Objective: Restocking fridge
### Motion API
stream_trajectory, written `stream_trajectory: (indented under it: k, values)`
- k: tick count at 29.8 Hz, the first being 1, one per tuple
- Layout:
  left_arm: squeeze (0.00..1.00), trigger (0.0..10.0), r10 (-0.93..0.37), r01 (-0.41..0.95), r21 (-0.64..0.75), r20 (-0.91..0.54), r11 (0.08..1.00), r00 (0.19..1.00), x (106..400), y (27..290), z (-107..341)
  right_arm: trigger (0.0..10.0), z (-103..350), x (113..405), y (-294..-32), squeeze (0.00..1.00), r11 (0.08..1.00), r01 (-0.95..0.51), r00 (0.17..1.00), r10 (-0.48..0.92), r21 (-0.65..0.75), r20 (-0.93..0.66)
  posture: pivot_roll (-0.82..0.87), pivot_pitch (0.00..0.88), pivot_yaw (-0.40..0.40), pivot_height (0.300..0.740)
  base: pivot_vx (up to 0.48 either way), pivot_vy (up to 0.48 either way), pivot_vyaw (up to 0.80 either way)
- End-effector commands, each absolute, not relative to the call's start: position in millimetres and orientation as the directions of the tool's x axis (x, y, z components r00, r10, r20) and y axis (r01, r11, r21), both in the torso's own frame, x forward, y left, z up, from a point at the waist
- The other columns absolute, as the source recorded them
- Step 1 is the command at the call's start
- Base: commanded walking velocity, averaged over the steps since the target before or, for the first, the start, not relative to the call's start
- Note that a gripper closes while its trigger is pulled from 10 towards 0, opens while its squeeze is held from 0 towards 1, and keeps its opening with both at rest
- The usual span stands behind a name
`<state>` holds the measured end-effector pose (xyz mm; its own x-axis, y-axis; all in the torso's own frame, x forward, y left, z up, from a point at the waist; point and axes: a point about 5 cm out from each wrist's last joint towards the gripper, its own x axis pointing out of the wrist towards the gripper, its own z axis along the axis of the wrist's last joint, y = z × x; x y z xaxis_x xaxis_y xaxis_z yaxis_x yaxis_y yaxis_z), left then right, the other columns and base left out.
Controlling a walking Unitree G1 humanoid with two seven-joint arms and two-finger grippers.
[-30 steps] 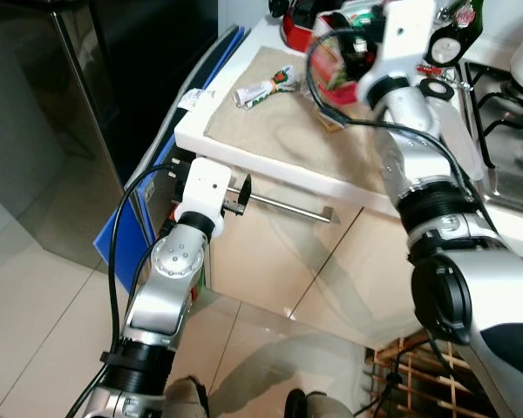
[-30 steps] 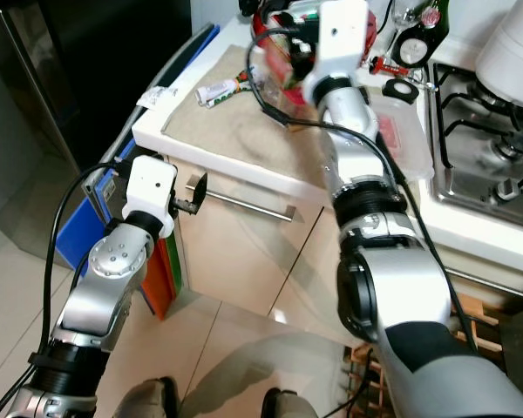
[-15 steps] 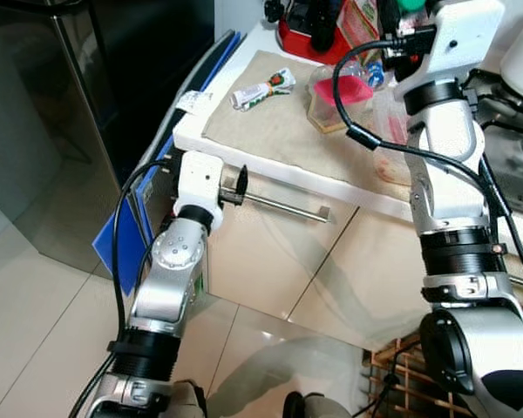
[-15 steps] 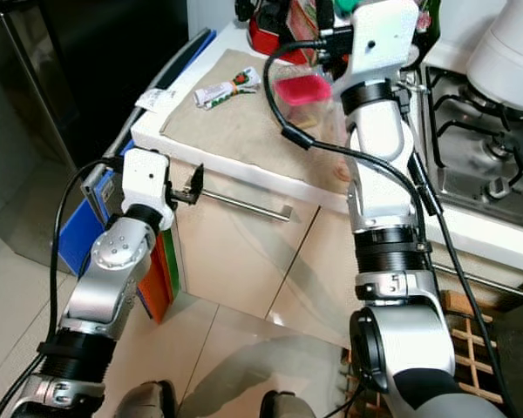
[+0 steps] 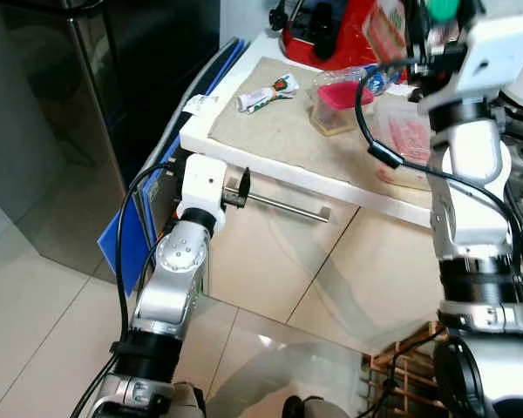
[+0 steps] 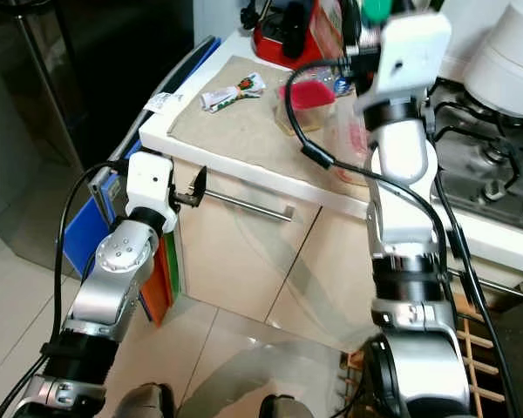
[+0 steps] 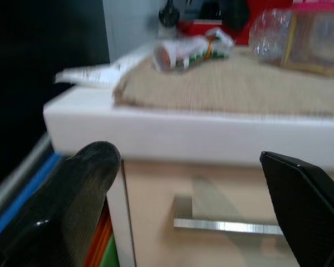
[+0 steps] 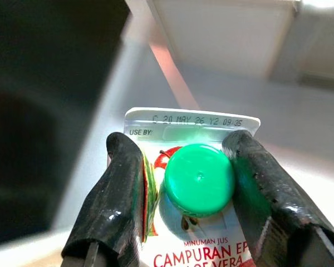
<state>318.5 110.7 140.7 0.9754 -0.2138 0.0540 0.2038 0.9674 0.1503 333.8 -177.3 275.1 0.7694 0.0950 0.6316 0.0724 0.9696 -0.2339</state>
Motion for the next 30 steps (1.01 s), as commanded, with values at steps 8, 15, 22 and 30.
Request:
stream_trajectory:
  k: [8, 15, 22, 30]
  values:
    - [0.0, 10.0, -0.288, 0.284, 0.073, 0.056, 0.956, 0.956, 315.4, 105.4, 141.9, 0.0, 241.0, 303.7, -198.6, 0.0, 0.948, 0.231, 0.815, -0.067, -0.217, 0.576, 0.03, 0.036, -0.061, 0.74, 0.0, 0.0, 0.0]
    - [0.0, 10.0, -0.349, 0.34, 0.123, 0.061, 0.932, 0.935, 314.0, 94.5, 142.2, 0.0, 173.3, 293.3, -178.3, 0.0, 0.978, 0.102, 0.946, -0.038, -0.183, 0.323, 0.01, 0.042, -0.043, 0.74, 0.0, 0.0, 0.0]
    - [0.0, 10.0, -0.387, 0.377, 0.112, 0.079, 0.919, 0.919, 314.9, 87.2, 147.3, 0.0, 179.3, 290.9, -158.4, 0.0, 0.976, 0.061, 0.928, 0.022, -0.21, 0.371, 0.0, 0.037, -0.035, 0.74, 0.0, 0.0, 0.0]
    - [0.0, 10.0, -0.389, 0.378, 0.114, 0.099, 0.919, 0.916, 316.7, 87.4, 151.7, 0.0, 180.7, 295.9, -158.9, 0.0, 0.975, 0.057, 0.93, 0.027, -0.217, 0.367, 0.01, 0.029, -0.042, 0.74, 0.0, 0.03, 0.0]
